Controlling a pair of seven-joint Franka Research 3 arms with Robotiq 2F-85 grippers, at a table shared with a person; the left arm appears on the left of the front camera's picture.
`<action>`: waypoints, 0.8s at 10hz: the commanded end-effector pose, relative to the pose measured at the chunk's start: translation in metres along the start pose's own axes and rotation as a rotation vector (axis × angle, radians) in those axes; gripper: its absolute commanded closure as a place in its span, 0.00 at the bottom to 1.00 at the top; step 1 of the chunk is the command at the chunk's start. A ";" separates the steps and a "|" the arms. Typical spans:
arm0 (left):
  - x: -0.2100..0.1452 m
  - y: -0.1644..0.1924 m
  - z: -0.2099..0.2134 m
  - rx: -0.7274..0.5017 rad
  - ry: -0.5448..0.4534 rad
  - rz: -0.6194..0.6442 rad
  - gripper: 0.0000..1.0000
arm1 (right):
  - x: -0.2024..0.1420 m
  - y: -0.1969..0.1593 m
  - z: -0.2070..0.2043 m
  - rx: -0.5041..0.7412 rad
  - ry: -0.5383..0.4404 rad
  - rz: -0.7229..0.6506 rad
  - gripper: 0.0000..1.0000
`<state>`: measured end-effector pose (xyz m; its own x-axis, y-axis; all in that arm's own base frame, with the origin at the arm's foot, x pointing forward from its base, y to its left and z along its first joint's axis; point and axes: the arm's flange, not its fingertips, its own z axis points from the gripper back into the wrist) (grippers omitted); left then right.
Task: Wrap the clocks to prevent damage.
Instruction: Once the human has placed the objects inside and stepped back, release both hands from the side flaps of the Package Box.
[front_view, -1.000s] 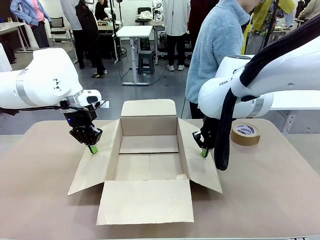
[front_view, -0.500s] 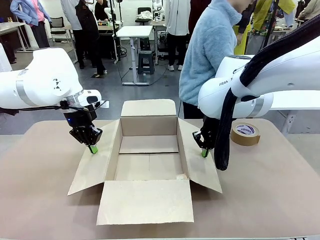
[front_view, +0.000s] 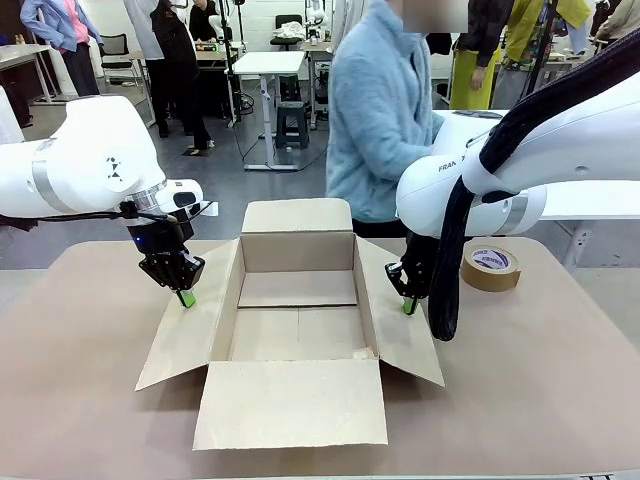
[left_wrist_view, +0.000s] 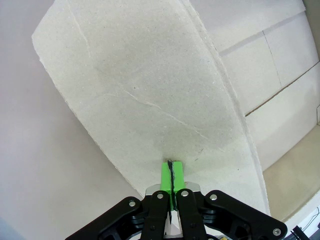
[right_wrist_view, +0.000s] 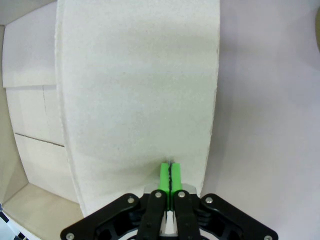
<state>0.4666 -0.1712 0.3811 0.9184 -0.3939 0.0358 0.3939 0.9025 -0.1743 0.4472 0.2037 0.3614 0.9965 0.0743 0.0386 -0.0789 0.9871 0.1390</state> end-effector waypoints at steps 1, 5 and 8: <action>0.001 0.001 0.000 0.021 -0.009 0.015 1.00 | 0.000 0.001 -0.001 -0.006 -0.001 -0.015 1.00; 0.001 0.001 0.000 0.021 -0.009 0.015 1.00 | 0.000 0.001 -0.001 -0.006 -0.001 -0.015 1.00; 0.001 0.001 0.000 0.021 -0.009 0.015 1.00 | 0.000 0.001 -0.001 -0.006 -0.001 -0.015 1.00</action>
<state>0.4666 -0.1712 0.3811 0.9185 -0.3939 0.0358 0.3939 0.9025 -0.1743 0.4472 0.2037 0.3614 0.9965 0.0743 0.0386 -0.0789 0.9871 0.1390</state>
